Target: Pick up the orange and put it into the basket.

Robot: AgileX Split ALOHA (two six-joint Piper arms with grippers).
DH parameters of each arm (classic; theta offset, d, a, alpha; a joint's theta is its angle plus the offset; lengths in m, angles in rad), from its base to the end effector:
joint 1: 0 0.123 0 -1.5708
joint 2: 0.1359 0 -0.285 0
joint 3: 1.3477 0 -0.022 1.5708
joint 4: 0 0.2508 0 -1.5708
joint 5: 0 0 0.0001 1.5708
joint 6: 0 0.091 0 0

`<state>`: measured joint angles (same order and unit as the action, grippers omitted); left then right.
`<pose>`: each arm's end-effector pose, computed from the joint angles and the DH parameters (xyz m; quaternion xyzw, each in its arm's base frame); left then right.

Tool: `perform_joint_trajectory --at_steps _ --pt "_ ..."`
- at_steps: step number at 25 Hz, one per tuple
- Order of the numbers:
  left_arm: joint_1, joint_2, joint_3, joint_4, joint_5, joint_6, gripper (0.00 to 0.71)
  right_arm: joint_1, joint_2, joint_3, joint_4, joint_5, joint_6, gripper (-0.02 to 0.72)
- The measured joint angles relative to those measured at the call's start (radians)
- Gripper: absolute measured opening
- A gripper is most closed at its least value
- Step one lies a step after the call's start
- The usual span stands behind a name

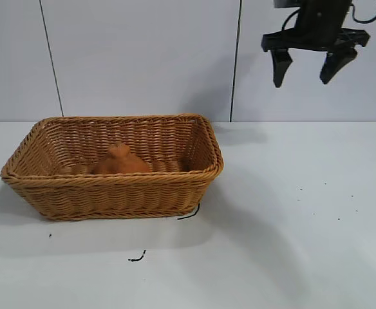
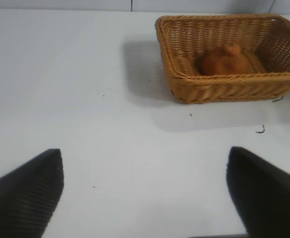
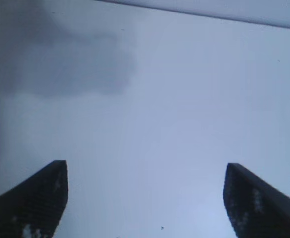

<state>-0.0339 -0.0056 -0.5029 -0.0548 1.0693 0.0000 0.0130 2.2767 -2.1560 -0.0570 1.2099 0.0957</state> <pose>-0.0066 -0.0042 0.2775 0.0157 0.8528 -0.0362 0.5208 0.4932 0.0016 0.2404 0.0352 0.9856 -0.0191 0.1642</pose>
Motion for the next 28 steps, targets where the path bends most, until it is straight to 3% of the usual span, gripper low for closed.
perform_joint_trajectory --at_steps 6,15,28 --pt "0.000 0.000 0.000 0.000 0.000 0.000 0.639 -0.001 -0.088 0.194 0.015 -0.002 -0.042 0.611" --pt "0.000 0.000 0.000 0.000 0.000 0.000 0.639 0.000 -0.414 0.678 0.067 0.001 -0.064 0.611" --pt "0.000 0.000 0.000 0.000 0.000 0.000 0.639 0.010 -1.194 1.434 0.071 -0.018 -0.065 0.611"
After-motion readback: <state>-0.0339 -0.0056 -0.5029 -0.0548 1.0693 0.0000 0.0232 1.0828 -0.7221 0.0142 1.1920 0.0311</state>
